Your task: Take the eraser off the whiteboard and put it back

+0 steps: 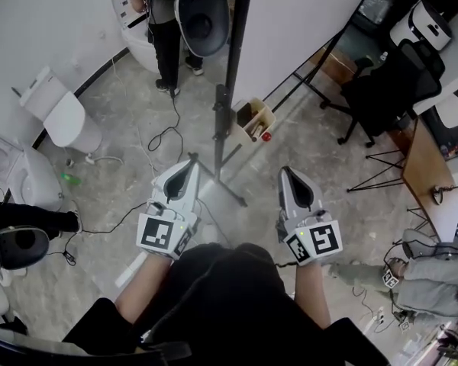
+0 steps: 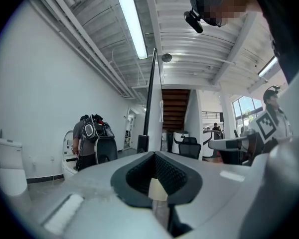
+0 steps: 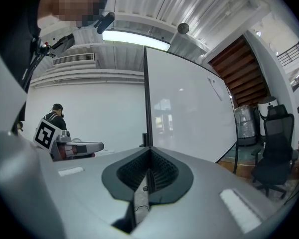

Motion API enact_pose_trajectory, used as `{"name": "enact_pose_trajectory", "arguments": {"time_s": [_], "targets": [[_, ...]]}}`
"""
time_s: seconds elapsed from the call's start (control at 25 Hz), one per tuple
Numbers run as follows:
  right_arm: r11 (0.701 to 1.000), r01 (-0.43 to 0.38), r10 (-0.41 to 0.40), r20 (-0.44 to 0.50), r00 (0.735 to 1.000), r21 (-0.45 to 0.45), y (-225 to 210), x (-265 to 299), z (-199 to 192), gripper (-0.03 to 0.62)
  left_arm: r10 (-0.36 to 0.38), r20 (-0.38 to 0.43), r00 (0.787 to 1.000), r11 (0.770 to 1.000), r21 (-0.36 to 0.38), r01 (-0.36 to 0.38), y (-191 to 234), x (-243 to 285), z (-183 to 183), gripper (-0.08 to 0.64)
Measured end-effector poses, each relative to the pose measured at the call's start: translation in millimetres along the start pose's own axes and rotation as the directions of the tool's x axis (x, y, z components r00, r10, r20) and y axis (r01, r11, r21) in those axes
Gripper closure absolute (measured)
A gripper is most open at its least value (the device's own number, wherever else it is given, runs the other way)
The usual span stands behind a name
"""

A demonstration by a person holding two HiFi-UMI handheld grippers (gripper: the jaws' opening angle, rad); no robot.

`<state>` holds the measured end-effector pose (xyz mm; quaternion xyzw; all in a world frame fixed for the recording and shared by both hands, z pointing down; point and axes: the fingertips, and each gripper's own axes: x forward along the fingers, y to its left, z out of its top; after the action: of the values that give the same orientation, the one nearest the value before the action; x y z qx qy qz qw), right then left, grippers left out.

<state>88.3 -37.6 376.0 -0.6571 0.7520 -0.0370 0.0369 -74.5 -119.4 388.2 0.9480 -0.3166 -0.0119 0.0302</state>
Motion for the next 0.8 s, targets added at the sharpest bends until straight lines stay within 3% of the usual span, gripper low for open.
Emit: {"name": "enact_pose_trajectory", "arguments": {"time_s": [0.44, 0.8], "targets": [[1.0, 0.023, -0.024, -0.018, 1.0, -0.016, -1.9, 42.6, 0.0, 0.583, -0.037, -0.016, 0.999, 0.999, -0.018, 0.037, 29.4, 22.6, -0.3, 0.555], [0.997, -0.055, 0.054, -0.016, 0.998, -0.059, -28.7, 97.1, 3.2, 0.583, 0.024, -0.016, 1.0, 1.0, 0.002, -0.024, 40.0, 47.9, -1.1, 0.555]]}}
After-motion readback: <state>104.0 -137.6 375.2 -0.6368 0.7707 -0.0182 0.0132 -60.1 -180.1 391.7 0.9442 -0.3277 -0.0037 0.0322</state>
